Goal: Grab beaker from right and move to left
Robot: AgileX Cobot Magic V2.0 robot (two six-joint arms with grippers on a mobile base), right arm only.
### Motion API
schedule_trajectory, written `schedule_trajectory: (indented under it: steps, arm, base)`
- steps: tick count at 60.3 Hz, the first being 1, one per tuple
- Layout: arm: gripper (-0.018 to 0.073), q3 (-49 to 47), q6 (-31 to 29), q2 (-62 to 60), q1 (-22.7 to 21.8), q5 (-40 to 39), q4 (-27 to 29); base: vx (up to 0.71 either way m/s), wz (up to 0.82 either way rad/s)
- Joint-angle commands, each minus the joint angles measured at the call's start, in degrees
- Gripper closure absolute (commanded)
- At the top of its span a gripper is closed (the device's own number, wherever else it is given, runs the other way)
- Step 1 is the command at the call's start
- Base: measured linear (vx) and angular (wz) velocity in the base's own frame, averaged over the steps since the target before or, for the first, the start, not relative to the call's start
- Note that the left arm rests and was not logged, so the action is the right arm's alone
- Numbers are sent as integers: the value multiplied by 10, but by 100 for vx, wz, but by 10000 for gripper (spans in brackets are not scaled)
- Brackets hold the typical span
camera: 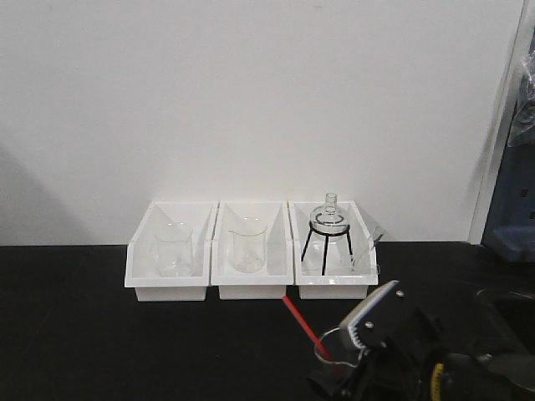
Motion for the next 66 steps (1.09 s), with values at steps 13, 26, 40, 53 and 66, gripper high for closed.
schedule_trajectory:
  steps: [13, 26, 40, 53, 66]
  arm:
    - [560, -130, -85, 167, -5, -122, 28]
    - [560, -138, -196, 231, -60, -402, 157]
    - [560, -138, -212, 269, -129, -562, 215]
    - [560, -138, -223, 326, -146, -594, 212]
    - [560, -138, -264, 385, -144, -614, 212]
  base:
    - [0, 0]
    - [0, 0]
    - [0, 0]
    - [0, 0]
    - [0, 0]
